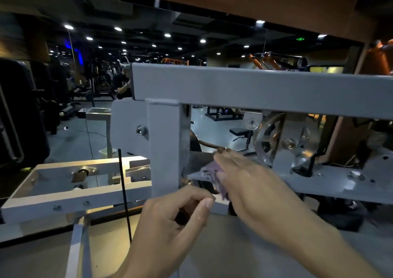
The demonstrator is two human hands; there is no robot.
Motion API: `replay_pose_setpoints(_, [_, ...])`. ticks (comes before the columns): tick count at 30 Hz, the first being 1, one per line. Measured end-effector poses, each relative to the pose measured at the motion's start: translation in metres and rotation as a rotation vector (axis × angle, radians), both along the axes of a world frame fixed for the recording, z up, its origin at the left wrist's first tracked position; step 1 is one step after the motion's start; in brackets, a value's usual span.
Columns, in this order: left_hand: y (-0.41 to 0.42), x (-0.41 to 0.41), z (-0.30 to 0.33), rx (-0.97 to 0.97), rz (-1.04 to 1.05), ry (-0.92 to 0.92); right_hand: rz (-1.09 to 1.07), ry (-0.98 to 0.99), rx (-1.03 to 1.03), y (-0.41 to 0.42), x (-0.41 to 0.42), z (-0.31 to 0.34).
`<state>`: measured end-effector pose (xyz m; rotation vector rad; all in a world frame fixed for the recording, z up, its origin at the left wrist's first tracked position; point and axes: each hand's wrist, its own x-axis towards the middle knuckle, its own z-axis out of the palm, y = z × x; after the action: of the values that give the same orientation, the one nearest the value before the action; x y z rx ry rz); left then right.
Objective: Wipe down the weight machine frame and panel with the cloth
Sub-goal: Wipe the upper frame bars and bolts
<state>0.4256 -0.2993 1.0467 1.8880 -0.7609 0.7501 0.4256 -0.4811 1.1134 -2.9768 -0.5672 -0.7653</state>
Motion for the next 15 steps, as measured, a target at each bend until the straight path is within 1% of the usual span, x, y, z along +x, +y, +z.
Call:
replay_pose_setpoints(1, [0.005,0.002,0.0,0.0,-0.009,0.002,0.011,0.062,0.04,0.009,0.002,0.008])
replay_pose_setpoints(3, [0.013,0.005,0.001,-0.003,-0.027,0.009,0.0,0.093,0.088,0.018,0.006,0.014])
replay_pose_setpoints(5, [0.02,0.007,0.001,-0.009,-0.044,0.012,-0.066,0.125,0.073,0.023,0.004,0.015])
replay_pose_setpoints(8, [0.028,0.009,-0.001,-0.005,-0.083,0.02,-0.177,0.179,-0.026,0.021,-0.015,0.009])
replay_pose_setpoints(10, [0.037,0.012,-0.002,0.01,-0.1,0.014,-0.215,0.213,-0.023,0.024,-0.029,0.009])
replay_pose_setpoints(12, [0.044,0.016,-0.002,0.005,-0.113,0.022,-0.242,0.213,-0.026,0.034,-0.026,0.011])
replay_pose_setpoints(15, [0.051,0.022,-0.001,-0.016,-0.141,0.022,-0.193,0.129,0.022,0.054,-0.004,0.01])
